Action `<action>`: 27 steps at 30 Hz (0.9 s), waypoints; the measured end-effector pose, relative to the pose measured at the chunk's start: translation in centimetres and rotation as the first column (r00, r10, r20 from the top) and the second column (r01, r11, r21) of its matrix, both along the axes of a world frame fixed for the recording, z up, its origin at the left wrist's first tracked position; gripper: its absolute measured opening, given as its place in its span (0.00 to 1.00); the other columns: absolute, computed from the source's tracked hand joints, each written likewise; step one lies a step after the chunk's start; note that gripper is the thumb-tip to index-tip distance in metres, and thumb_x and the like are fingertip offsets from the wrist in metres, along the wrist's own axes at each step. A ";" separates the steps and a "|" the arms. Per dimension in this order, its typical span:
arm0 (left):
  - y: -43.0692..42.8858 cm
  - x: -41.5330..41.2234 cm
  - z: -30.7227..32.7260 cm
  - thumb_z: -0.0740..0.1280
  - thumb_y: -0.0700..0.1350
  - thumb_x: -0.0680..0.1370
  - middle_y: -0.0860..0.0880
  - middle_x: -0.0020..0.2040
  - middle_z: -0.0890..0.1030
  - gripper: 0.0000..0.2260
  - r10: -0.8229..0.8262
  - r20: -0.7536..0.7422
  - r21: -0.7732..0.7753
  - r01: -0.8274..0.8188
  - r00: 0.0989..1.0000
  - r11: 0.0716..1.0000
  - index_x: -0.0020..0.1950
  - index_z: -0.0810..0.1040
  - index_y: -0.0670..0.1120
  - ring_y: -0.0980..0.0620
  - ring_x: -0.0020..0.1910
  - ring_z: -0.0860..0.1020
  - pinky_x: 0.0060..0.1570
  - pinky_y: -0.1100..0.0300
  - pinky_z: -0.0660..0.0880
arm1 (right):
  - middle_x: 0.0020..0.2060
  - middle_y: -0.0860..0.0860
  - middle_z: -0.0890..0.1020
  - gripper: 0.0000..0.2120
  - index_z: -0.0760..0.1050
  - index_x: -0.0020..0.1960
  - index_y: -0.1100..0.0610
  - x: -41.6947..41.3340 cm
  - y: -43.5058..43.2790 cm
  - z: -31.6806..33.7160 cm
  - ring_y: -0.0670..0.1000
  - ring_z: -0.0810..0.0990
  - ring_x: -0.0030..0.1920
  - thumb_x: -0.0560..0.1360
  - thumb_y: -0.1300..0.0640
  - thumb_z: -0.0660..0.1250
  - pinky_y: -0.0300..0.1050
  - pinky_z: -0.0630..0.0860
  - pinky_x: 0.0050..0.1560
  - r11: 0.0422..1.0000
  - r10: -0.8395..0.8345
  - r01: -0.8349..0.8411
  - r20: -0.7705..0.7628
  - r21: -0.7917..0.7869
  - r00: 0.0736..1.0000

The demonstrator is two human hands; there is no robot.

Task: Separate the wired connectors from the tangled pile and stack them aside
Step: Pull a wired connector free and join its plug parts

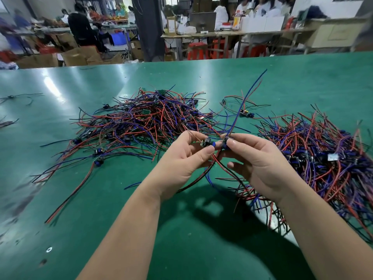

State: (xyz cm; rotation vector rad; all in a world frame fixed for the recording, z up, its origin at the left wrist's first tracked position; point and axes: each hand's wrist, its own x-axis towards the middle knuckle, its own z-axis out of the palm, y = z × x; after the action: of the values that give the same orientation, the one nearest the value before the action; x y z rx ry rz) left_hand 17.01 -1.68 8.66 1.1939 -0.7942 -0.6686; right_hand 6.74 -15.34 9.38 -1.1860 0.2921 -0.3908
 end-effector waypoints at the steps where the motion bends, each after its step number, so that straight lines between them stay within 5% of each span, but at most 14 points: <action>1: 0.0 0.0 0.0 0.65 0.43 0.72 0.52 0.41 0.85 0.10 -0.012 -0.023 -0.025 0.011 1.000 1.000 0.52 0.70 0.46 0.56 0.41 0.82 0.46 0.63 0.78 | 0.40 0.53 0.86 0.11 0.79 0.46 0.57 0.0 0.0 0.2 0.48 0.84 0.38 0.64 0.56 0.70 0.36 0.75 0.32 1.000 -0.003 0.003 0.010 0.016 1.000; 7: 0.1 0.4 0.2 0.64 0.43 0.73 0.48 0.43 0.84 0.11 0.008 -0.074 -0.082 -0.014 0.997 0.997 0.55 0.75 0.45 0.53 0.40 0.82 0.43 0.65 0.77 | 0.33 0.53 0.81 0.05 0.78 0.45 0.60 0.0 -0.6 1.0 0.49 0.81 0.31 0.72 0.61 0.64 0.37 0.76 0.32 0.980 -0.108 0.099 0.046 0.171 0.993; 10: 0.2 0.4 0.2 0.63 0.44 0.74 0.49 0.42 0.84 0.12 0.021 -0.052 -0.050 -0.023 0.998 0.998 0.55 0.77 0.45 0.54 0.38 0.81 0.43 0.66 0.76 | 0.35 0.52 0.81 0.10 0.80 0.45 0.59 -0.6 -1.0 1.1 0.46 0.77 0.28 0.76 0.61 0.59 0.37 0.77 0.31 0.977 -0.055 0.038 0.074 0.210 0.996; 14: 0.0 0.0 0.0 0.61 0.39 0.78 0.50 0.42 0.85 0.09 0.033 0.018 0.027 -0.034 0.999 0.999 0.54 0.79 0.44 0.56 0.39 0.80 0.38 0.67 0.75 | 0.52 0.56 0.83 0.11 0.84 0.44 0.56 -0.6 -0.6 1.4 0.48 0.83 0.36 0.70 0.58 0.63 0.36 0.78 0.33 0.966 0.143 -0.168 0.135 0.195 0.981; 19: -0.3 0.0 -0.3 0.62 0.40 0.80 0.49 0.42 0.85 0.07 0.089 -0.008 0.119 -0.087 0.996 0.989 0.52 0.80 0.45 0.59 0.30 0.78 0.35 0.69 0.75 | 0.45 0.56 0.85 0.11 0.77 0.50 0.64 1.2 -1.9 2.5 0.47 0.85 0.43 0.69 0.61 0.63 0.33 0.78 0.35 0.981 0.050 -0.067 0.096 0.183 0.994; 25: -0.3 1.6 -0.4 0.60 0.40 0.81 0.52 0.46 0.84 0.10 0.455 -0.041 0.243 -0.432 0.890 0.868 0.48 0.79 0.50 0.61 0.36 0.79 0.34 0.71 0.72 | 0.35 0.54 0.83 0.06 0.74 0.48 0.63 6.4 -7.8 8.2 0.47 0.84 0.38 0.80 0.64 0.58 0.33 0.77 0.37 0.990 -0.140 0.140 0.076 0.004 0.987; 27: -0.2 2.1 -0.6 0.61 0.39 0.80 0.54 0.46 0.83 0.10 0.558 0.021 0.251 -0.544 0.830 0.800 0.48 0.79 0.51 0.60 0.40 0.78 0.35 0.73 0.71 | 0.41 0.56 0.81 0.05 0.74 0.50 0.61 8.3 -10.0 10.1 0.49 0.84 0.39 0.80 0.63 0.60 0.37 0.77 0.39 0.975 -0.208 0.213 0.079 -0.059 0.975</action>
State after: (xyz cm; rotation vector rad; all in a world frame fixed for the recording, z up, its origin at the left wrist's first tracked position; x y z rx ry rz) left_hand 19.13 -1.84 8.11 1.5432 -0.2818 -0.3111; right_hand 15.04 -25.30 19.48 -1.2078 0.3456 -0.6318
